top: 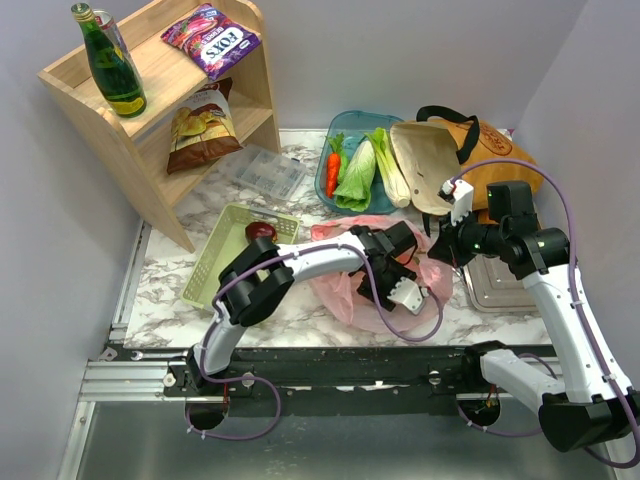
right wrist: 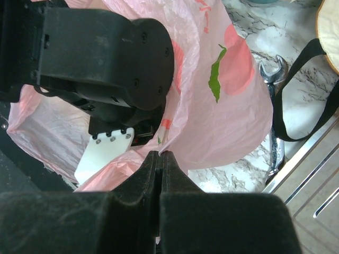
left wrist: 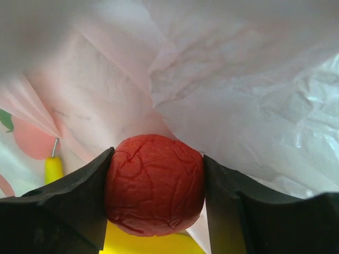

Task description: Untie the knot of the grocery bags and take out the mixed food

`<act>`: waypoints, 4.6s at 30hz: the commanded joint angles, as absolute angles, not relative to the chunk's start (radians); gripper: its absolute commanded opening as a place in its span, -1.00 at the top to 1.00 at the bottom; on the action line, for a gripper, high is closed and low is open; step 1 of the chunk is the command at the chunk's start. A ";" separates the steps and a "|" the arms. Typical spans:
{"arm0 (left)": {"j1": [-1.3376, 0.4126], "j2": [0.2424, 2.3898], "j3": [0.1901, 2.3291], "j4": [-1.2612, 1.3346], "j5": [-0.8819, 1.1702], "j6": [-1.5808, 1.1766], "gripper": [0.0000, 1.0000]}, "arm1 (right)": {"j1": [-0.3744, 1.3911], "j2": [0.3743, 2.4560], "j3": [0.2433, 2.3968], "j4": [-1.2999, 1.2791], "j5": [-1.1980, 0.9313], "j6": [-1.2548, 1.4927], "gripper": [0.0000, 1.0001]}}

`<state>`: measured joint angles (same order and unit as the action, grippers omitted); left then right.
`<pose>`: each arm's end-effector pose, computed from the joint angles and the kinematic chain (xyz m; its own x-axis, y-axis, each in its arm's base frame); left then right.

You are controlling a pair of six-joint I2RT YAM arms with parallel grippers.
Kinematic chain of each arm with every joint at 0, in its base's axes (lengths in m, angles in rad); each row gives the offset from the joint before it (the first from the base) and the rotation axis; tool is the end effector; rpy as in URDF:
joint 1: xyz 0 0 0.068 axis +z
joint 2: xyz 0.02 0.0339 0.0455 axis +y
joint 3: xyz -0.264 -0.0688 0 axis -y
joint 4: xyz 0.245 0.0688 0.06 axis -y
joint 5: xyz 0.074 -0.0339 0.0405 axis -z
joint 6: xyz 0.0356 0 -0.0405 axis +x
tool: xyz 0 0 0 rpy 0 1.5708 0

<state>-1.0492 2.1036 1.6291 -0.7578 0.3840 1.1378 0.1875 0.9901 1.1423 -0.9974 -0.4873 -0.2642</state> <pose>0.2052 -0.3838 0.1814 0.5888 0.6646 -0.4601 0.7899 -0.5938 0.1532 0.1720 0.0496 0.3518 -0.5868 -0.3462 -0.7320 -0.6456 0.7457 0.1649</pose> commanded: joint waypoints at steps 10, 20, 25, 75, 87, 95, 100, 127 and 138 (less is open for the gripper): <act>-1.037 1.659 1.637 -0.785 0.710 0.948 0.01 | 0.182 0.989 1.122 -0.990 -0.503 -0.281 0.99; -0.804 1.471 1.740 -0.705 0.903 0.373 -0.03 | 0.183 0.977 1.117 -0.989 -0.523 -0.294 0.99; -0.474 1.359 1.453 -0.854 0.856 0.405 -0.04 | 0.183 0.989 1.110 -0.978 -0.573 -0.294 0.99; -0.884 1.614 1.316 -0.645 0.349 0.742 0.26 | 0.233 1.040 1.127 -0.918 -0.632 -0.272 0.99; -0.744 1.736 1.340 -0.506 0.263 0.691 0.02 | 0.233 1.026 1.114 -0.943 -0.625 -0.296 0.99; -0.752 1.737 1.334 -0.457 0.323 0.816 -0.03 | 0.233 1.045 1.129 -0.942 -0.608 -0.299 0.99; -0.804 1.669 1.298 -0.425 0.367 0.967 -0.04 | 0.233 1.060 1.135 -0.934 -0.598 -0.293 0.99; -0.754 1.969 1.575 -0.624 0.233 1.101 -0.11 | 0.233 1.121 1.189 -0.960 -0.575 -0.311 0.99; -0.741 2.069 1.609 -0.623 0.172 1.113 -0.59 | 0.233 1.148 1.211 -0.965 -0.566 -0.304 0.99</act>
